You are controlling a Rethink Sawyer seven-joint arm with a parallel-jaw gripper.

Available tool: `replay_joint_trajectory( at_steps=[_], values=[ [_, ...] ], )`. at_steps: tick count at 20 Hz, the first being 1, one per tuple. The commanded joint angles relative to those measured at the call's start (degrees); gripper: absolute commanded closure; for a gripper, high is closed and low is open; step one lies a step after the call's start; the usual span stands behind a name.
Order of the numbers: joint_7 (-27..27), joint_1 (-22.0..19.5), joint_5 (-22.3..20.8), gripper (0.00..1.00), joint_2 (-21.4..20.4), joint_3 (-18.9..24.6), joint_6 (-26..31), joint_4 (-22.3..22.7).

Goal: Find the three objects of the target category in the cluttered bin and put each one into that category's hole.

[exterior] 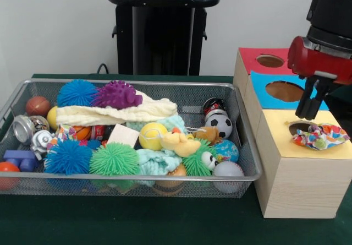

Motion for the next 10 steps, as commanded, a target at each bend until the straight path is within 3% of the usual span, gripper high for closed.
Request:
replay_joint_trajectory(
  at_steps=[1,10],
  values=[
    [10.16,-1.97,1.49,1.0,-0.32,8.98,-0.99,0.65],
    [10.13,-2.25,1.02,1.0,0.49,10.9,-6.21,3.4]
  ],
)
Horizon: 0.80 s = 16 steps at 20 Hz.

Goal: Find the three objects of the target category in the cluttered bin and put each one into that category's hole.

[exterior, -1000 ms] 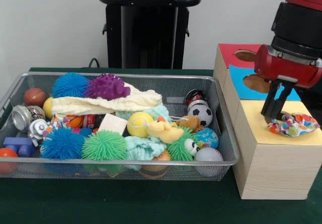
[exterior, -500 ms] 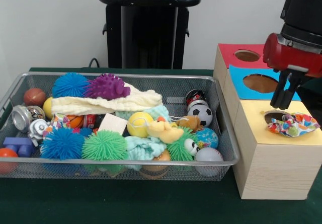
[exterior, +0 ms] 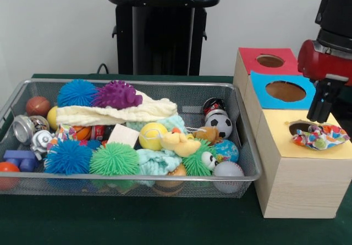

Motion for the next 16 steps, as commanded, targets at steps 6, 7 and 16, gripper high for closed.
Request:
replay_joint_trajectory(
  at_steps=[6,7,16],
  values=[
    [10.55,-2.58,0.7,1.0,1.9,11.34,-10.67,5.75],
    [10.71,-2.63,0.71,1.0,2.09,11.65,-11.37,5.83],
    [12.12,-1.23,-0.67,1.0,4.14,9.1,-12.0,5.94]
  ],
)
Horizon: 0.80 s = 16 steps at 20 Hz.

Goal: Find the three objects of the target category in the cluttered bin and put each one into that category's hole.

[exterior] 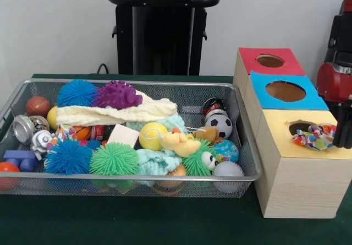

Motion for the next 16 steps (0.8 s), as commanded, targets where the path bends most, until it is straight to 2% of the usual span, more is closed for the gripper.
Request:
replay_joint_trajectory(
  at_steps=[1,9,16],
  values=[
    [12.28,-0.2,-1.07,1.0,3.53,3.7,1.96,5.53],
    [12.0,0.83,-2.3,1.0,5.26,-0.3,5.27,4.92],
    [10.53,0.14,-2.47,1.0,5.83,0.39,7.55,5.64]
  ],
)
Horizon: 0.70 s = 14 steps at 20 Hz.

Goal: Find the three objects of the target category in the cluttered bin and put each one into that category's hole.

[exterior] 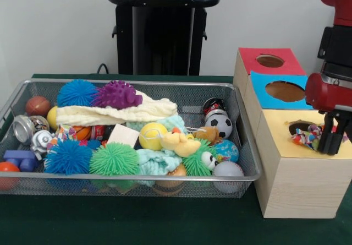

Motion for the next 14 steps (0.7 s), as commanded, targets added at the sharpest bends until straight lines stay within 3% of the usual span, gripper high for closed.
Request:
replay_joint_trajectory(
  at_steps=[1,14],
  values=[
    [10.43,-0.98,-2.36,1.0,3.15,2.92,7.7,6.16],
    [9.73,-1.14,-2.33,1.0,2.22,3.62,12.29,7.48]
  ],
)
